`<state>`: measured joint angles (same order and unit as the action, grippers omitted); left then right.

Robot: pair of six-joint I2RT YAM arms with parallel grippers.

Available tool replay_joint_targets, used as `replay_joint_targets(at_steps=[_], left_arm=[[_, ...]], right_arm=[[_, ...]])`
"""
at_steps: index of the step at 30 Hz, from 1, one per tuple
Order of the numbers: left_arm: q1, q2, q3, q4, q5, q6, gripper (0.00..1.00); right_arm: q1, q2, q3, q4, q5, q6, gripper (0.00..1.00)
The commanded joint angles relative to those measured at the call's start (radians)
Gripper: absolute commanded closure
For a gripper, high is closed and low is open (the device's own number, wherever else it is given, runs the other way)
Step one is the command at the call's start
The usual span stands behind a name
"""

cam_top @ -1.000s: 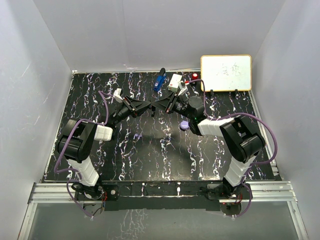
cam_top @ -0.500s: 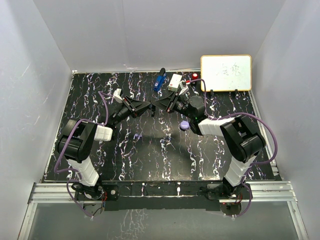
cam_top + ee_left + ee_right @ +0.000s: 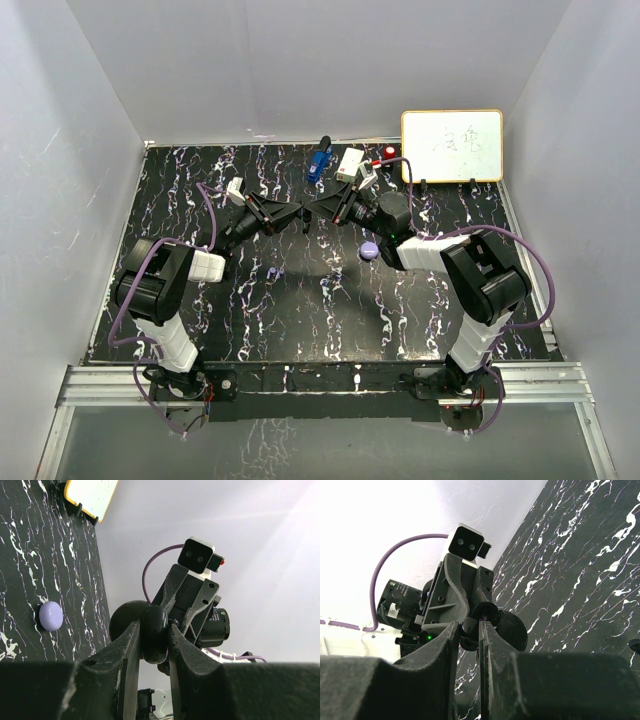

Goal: Insert the wireless bluetooth earbuds into the charging case
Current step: Place the earbud in the charging case.

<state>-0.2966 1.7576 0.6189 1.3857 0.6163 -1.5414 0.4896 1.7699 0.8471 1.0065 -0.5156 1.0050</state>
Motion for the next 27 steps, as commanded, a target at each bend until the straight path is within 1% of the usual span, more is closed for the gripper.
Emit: replay_joint_targets(at_steps=[1, 6, 13, 16, 27], left_arm=[[-0.003, -0.039, 0.006, 0.095, -0.002, -0.010, 1.00], [-0.003, -0.040, 0.011, 0.095, -0.001, -0.013, 1.00], [-0.003, -0.040, 0.015, 0.091, 0.000, -0.011, 1.00], [-0.003, -0.039, 0.015, 0.088, 0.000, -0.010, 1.00], [-0.003, -0.039, 0.012, 0.092, -0.003, -0.014, 1.00]], right_arm=[[-0.007, -0.018, 0.017, 0.071, -0.001, -0.001, 1.00], [-0.009, -0.023, 0.017, 0.046, 0.000, -0.021, 1.00], [-0.012, -0.023, 0.015, 0.020, 0.006, -0.040, 0.95], [-0.014, -0.054, 0.013, 0.017, 0.004, -0.042, 0.93], [-0.019, -0.069, 0.007, 0.004, 0.006, -0.052, 0.91]])
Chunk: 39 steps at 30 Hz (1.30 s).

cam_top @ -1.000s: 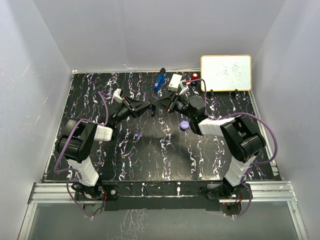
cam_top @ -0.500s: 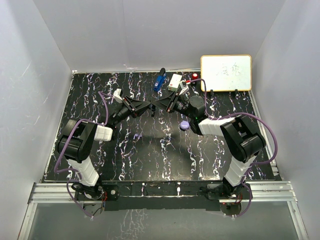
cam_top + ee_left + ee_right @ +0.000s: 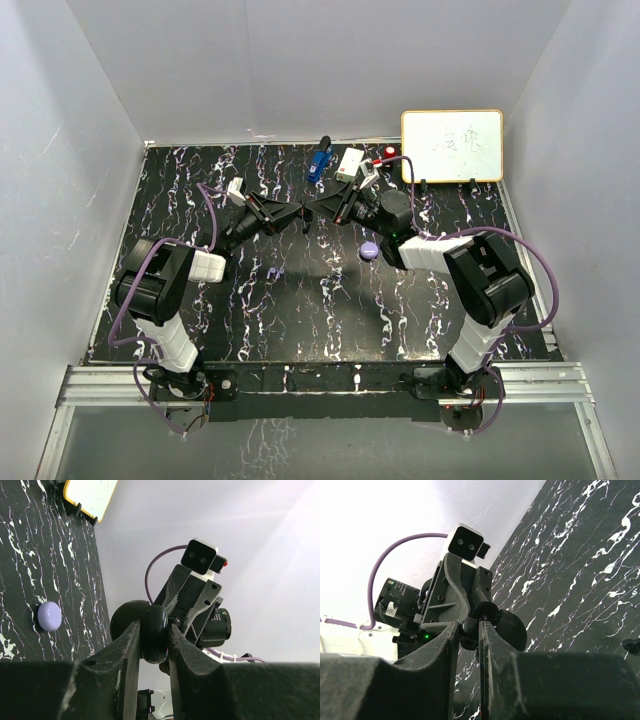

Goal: Insert the wireless bluetooth earbuds into the charging case
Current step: Place the earbud in the charging case.

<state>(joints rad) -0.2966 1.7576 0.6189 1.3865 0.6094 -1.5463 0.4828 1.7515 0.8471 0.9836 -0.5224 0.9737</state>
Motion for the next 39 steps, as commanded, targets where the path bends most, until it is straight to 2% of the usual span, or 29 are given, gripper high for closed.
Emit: replay_joint_targets(at_steps=[1, 39], left_arm=[[-0.003, -0.040, 0.013, 0.091, 0.002, -0.009, 1.00], [-0.003, -0.043, 0.043, 0.059, 0.006, 0.000, 1.00]], right_arm=[[-0.012, -0.050, 0.007, 0.026, 0.013, -0.021, 0.91], [-0.030, -0.063, -0.008, -0.013, 0.007, -0.047, 0.84]])
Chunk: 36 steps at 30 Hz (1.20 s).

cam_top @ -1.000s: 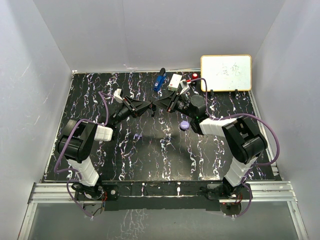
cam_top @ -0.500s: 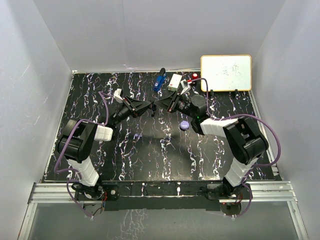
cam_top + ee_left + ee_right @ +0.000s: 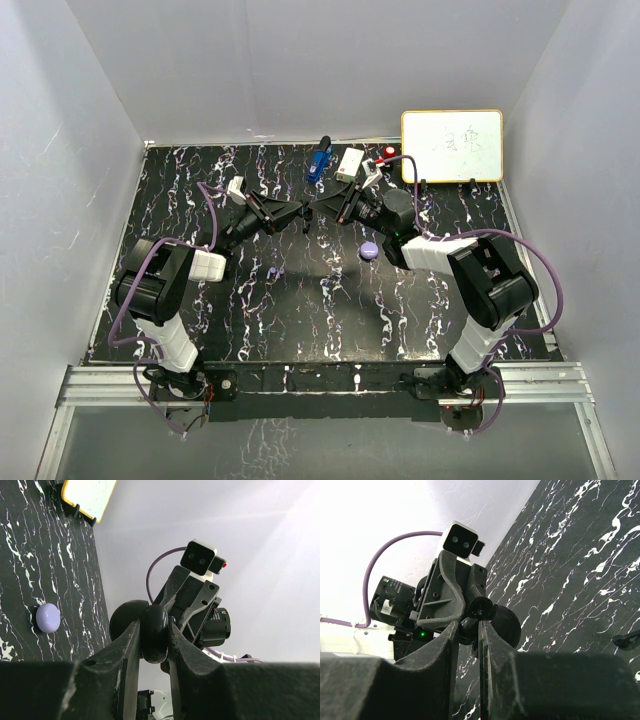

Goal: Insert the wireless bluetooth earbuds into the charging case
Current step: Place the earbud in the charging case.

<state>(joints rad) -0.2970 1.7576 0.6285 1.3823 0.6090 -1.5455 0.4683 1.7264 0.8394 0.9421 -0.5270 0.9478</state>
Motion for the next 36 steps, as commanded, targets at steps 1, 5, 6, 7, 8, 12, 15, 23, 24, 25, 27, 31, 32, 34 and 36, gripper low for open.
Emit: replay_joint_targets(at_steps=[1, 5, 6, 7, 8, 12, 15, 23, 24, 25, 27, 31, 32, 34, 36], left_arm=[[-0.002, -0.044, 0.033, 0.063, 0.006, -0.001, 1.00], [-0.002, -0.043, 0.034, 0.063, 0.006, 0.000, 1.00], [-0.001, -0.041, 0.036, 0.063, 0.006, 0.001, 1.00], [-0.001, -0.040, 0.037, 0.063, 0.007, 0.001, 1.00], [-0.001, -0.040, 0.037, 0.063, 0.007, 0.001, 1.00], [-0.001, -0.037, 0.039, 0.061, 0.008, 0.001, 1.00], [-0.001, -0.037, 0.044, 0.063, 0.008, -0.002, 1.00], [-0.001, -0.037, 0.045, 0.062, 0.010, -0.002, 1.00], [-0.001, -0.037, 0.043, 0.063, 0.011, -0.002, 1.00], [-0.001, -0.037, 0.040, 0.065, 0.010, -0.002, 1.00], [-0.001, -0.037, 0.037, 0.069, 0.010, -0.004, 1.00], [-0.001, -0.037, 0.035, 0.073, 0.011, -0.005, 1.00], [-0.001, -0.036, 0.035, 0.073, 0.010, -0.005, 1.00], [-0.001, -0.037, 0.036, 0.069, 0.011, -0.004, 1.00], [-0.001, -0.038, 0.034, 0.070, 0.011, -0.004, 1.00]], right_arm=[[-0.016, -0.036, -0.001, 0.029, 0.012, -0.022, 0.83], [-0.018, -0.033, 0.000, 0.029, 0.010, -0.021, 0.82], [-0.018, -0.032, -0.001, 0.029, 0.010, -0.021, 0.81], [-0.018, -0.032, 0.000, 0.028, 0.009, -0.021, 0.80], [-0.017, -0.031, 0.000, 0.027, 0.009, -0.021, 0.79], [-0.022, -0.028, 0.000, 0.027, 0.006, -0.022, 0.78], [-0.022, -0.024, 0.004, 0.027, 0.005, -0.021, 0.77], [-0.022, -0.004, 0.014, 0.035, -0.006, -0.017, 0.76], [-0.022, -0.004, 0.014, 0.035, -0.006, -0.017, 0.76], [-0.023, -0.004, 0.013, 0.035, -0.006, -0.017, 0.75], [-0.024, -0.006, 0.013, 0.037, -0.007, -0.018, 0.74], [-0.024, -0.003, 0.013, 0.035, -0.006, -0.017, 0.69], [-0.024, -0.001, 0.013, 0.036, -0.008, -0.016, 0.68], [-0.024, 0.001, 0.013, 0.036, -0.008, -0.014, 0.67], [-0.024, -0.003, 0.013, 0.036, -0.007, -0.014, 0.64]])
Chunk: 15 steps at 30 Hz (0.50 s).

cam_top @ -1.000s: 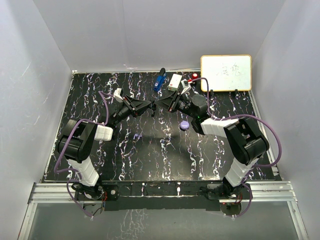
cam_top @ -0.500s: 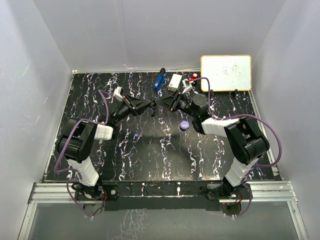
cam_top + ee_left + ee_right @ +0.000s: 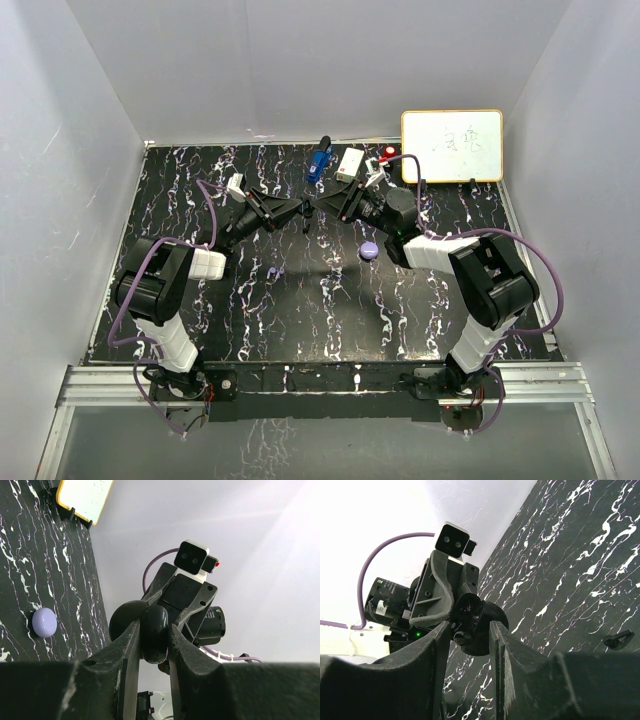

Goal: Insert the wireless bluetooth earbuds into the charging case
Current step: Place the earbud in the charging case.

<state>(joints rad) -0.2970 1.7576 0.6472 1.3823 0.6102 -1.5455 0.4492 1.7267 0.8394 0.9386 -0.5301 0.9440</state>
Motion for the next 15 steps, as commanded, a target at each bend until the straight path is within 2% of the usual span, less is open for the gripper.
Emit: replay_joint_targets(at_steps=[1, 15], left_arm=[[-0.001, -0.037, 0.016, 0.069, 0.010, -0.003, 1.00], [-0.001, -0.037, 0.007, 0.054, 0.003, 0.005, 1.00]], right_arm=[[-0.006, -0.007, 0.012, 0.040, -0.001, -0.011, 0.64], [-0.006, -0.105, -0.006, -0.082, 0.085, -0.088, 0.62]])
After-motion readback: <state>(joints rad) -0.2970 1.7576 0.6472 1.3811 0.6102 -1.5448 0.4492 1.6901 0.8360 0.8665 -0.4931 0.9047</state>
